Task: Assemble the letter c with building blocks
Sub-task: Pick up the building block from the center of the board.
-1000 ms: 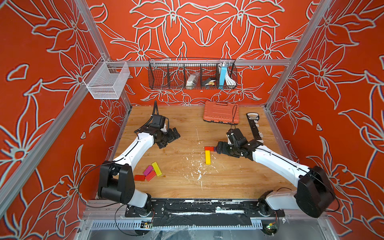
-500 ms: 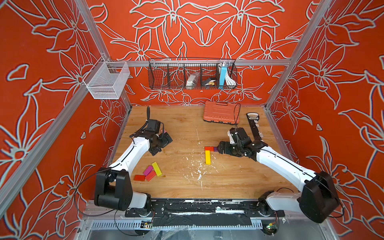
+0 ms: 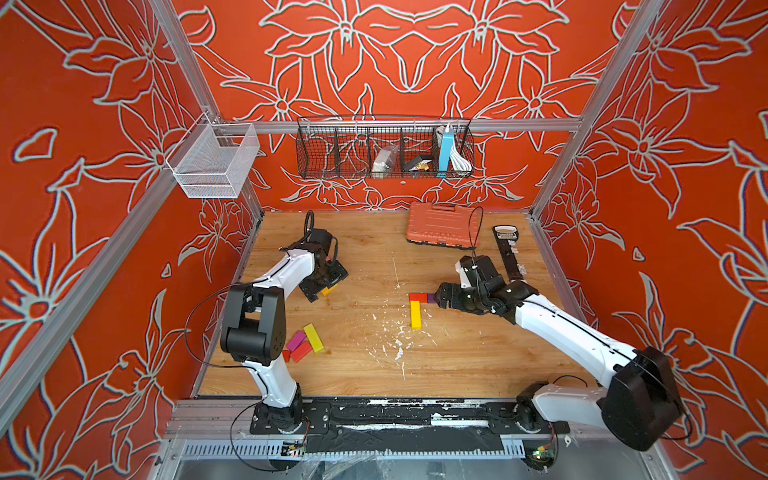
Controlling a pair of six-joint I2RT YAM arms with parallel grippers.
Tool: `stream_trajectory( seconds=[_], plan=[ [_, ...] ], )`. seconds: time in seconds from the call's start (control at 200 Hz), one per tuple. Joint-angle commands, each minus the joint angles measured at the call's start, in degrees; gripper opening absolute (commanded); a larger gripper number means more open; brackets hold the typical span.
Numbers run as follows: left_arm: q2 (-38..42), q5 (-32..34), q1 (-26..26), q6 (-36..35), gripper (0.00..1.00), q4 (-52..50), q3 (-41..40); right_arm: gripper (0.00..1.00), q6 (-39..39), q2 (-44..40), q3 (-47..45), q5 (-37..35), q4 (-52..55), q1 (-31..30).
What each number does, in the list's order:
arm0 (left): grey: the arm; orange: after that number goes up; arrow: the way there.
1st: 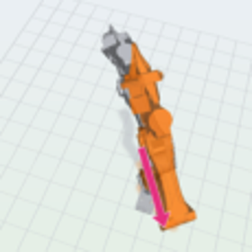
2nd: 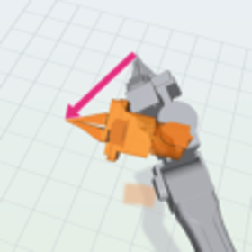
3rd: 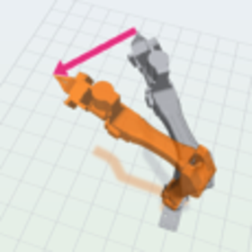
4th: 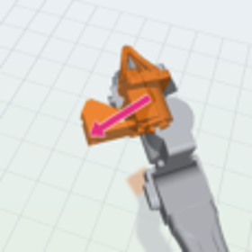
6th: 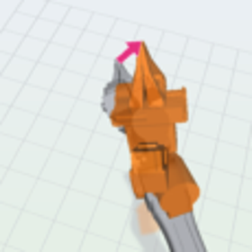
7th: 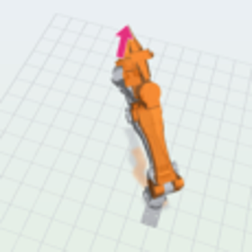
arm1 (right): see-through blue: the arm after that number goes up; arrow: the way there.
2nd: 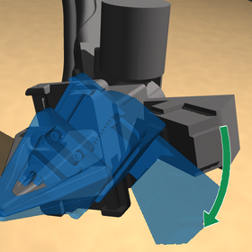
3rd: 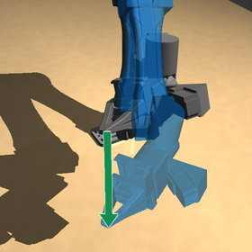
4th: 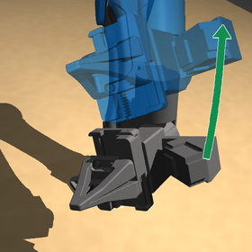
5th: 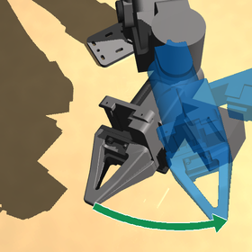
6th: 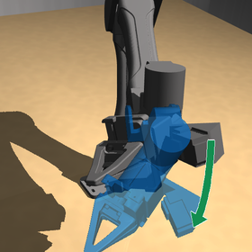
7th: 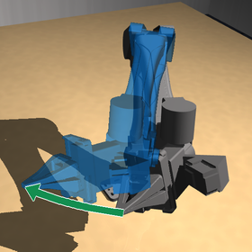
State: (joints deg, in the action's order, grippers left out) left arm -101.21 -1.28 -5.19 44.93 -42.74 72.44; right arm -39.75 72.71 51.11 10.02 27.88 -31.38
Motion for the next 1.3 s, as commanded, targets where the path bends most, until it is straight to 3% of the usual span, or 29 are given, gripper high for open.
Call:
stream_trajectory(
  seconds=[0.0,0.355,1.051,1.291],
  plan=[
    [-2.4,2.5,0.2,3.0,0.98,-2.8,2.5,0.92,-0.1,-0.2,-0.8,0.1,0.3,0.3],
    [-8.8,5.3,0.2,6.1,0.98,-6.9,9.0,0.91,-0.3,0.9,0.3,-0.1,0.0,0.3],
    [-13.7,6.9,-0.8,7.0,0.97,-7.3,9.2,0.92,0.7,0.7,0.1,-0.7,0.2,0.8],
    [-14.5,7.1,-0.8,6.8,0.89,-7.0,9.7,0.92,0.8,0.8,0.0,-0.7,0.3,1.2]
  ],
)
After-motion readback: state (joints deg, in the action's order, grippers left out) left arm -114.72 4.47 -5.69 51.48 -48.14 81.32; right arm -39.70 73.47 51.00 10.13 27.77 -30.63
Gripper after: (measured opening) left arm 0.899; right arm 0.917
